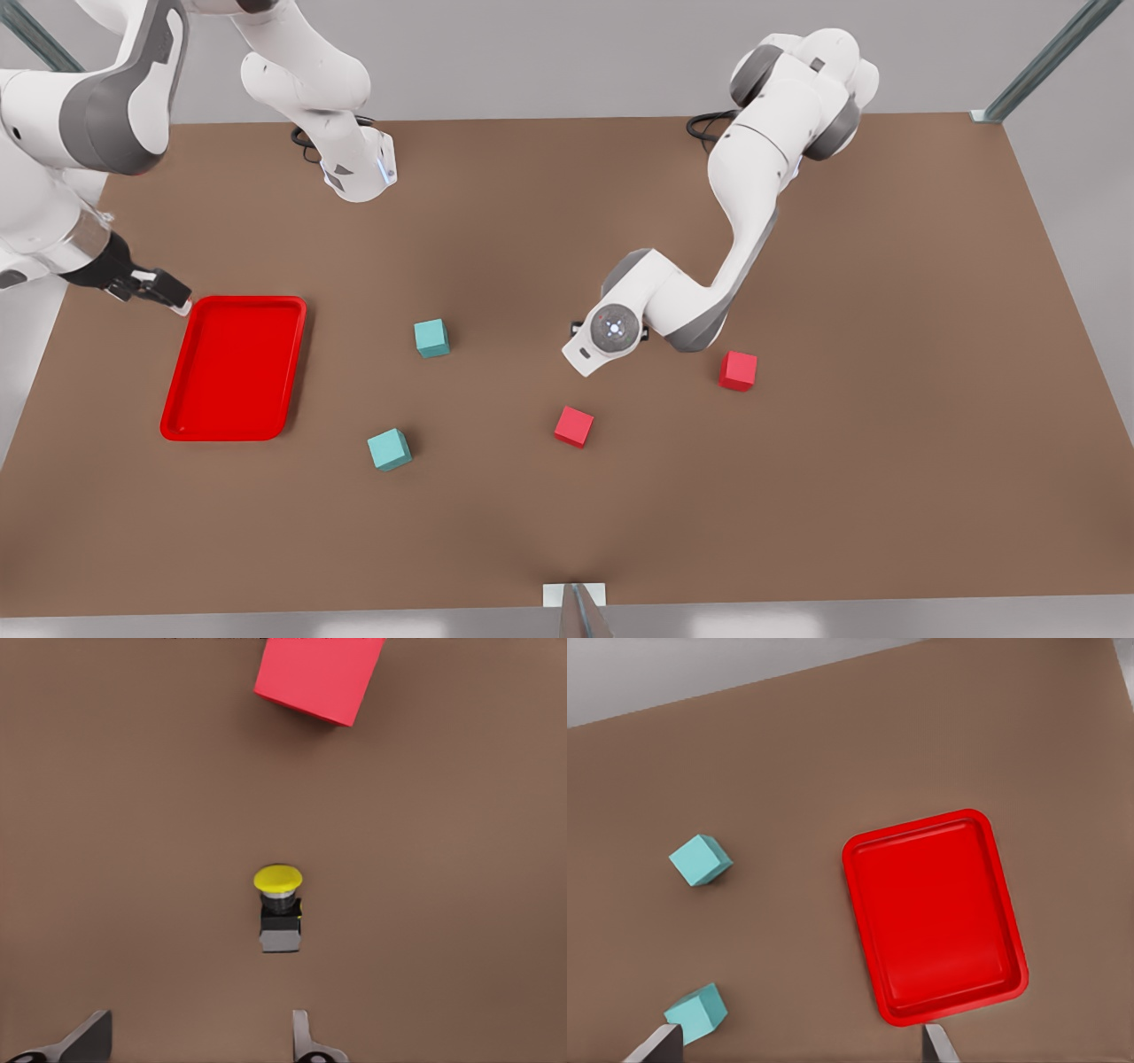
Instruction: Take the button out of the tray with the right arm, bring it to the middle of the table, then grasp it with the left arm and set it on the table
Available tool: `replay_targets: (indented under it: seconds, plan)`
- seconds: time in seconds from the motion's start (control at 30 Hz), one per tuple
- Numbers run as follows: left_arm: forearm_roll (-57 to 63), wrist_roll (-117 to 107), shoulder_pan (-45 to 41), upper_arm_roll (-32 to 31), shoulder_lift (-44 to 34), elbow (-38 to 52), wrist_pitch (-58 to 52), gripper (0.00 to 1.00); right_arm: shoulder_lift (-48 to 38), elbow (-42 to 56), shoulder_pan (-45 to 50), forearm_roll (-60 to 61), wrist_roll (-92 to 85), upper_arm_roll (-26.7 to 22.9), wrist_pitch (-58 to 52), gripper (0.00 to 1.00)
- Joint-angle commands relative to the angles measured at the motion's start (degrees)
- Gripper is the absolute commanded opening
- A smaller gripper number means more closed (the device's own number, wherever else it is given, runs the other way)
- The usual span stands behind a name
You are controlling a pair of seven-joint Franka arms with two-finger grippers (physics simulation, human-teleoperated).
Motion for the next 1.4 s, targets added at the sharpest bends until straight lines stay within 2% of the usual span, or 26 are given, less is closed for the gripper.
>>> replay_targets:
  seconds: [0.0, 0.53, 1.23, 1.37]
  plan:
    - [0.6, -5.2, -0.2, 0.2, 1.0, -0.1, 4.2, 0.99, -0.1, 0.0, 0.4, -0.9, -14.3, -0.1, -1.5, 1.0]
    - [4.4, -2.8, -2.4, 0.2, 8.1, -1.3, 8.3, 0.99, 0.1, -0.1, 1.0, -3.8, -14.0, 0.6, -1.6, 1.0]
    - [6.4, -3.6, -3.4, 0.2, 10.3, -3.4, 12.5, 0.99, 0.1, -0.6, 1.2, -3.8, -13.9, 0.8, -1.8, 1.0]
    - [6.4, -4.5, -3.4, 0.2, 10.3, -3.4, 12.4, 0.92, 0.1, -0.7, 1.2, -4.6, -13.9, 0.8, -1.8, 1.0]
